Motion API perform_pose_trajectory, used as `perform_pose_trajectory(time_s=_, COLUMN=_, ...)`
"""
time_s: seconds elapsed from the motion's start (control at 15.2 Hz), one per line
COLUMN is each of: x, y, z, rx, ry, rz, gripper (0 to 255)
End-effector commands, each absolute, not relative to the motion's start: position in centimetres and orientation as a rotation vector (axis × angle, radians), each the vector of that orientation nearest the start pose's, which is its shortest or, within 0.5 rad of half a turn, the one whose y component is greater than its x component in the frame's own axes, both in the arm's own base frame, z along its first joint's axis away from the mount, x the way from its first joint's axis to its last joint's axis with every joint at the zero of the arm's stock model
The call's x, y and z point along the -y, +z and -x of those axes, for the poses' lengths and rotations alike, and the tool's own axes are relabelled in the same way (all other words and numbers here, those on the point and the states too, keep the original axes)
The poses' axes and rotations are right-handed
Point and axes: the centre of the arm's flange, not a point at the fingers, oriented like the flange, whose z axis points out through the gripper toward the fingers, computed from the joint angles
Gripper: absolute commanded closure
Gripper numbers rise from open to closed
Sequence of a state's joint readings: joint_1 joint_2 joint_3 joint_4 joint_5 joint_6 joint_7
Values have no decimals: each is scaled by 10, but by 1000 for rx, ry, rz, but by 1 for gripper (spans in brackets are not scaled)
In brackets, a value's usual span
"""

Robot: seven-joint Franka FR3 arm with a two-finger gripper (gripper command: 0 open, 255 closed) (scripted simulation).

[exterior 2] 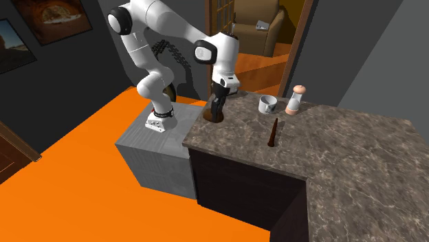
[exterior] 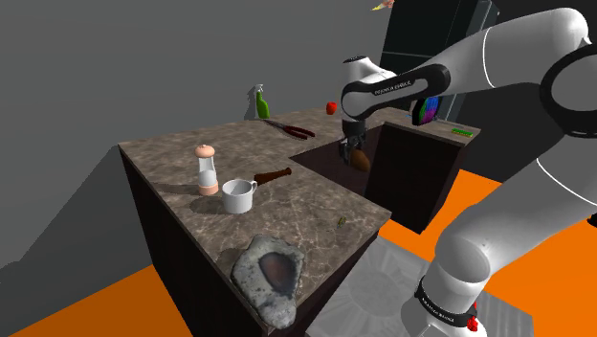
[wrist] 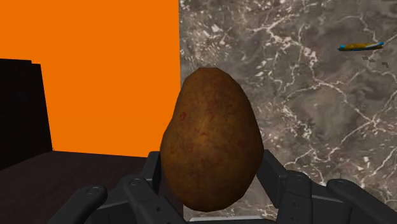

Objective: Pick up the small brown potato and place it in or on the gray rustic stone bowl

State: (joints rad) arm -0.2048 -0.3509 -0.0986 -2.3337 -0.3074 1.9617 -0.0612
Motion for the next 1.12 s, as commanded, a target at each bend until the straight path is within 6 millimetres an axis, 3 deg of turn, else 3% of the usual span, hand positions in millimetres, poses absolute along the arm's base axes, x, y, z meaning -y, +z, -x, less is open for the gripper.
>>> perform_pose_trajectory(time_s=0.0, x=153, y=483, z=-414, rx=-194, ry=110, rz=3375, gripper=255)
perform_pose_trajectory(time_s=0.2, x=153, y=496, z=-414, rx=-194, ry=110, rz=3375, gripper=255)
perform_pose_trajectory(time_s=1.06, x=-18, y=498, z=-399, rx=-194, ry=110, rz=3375, gripper=255)
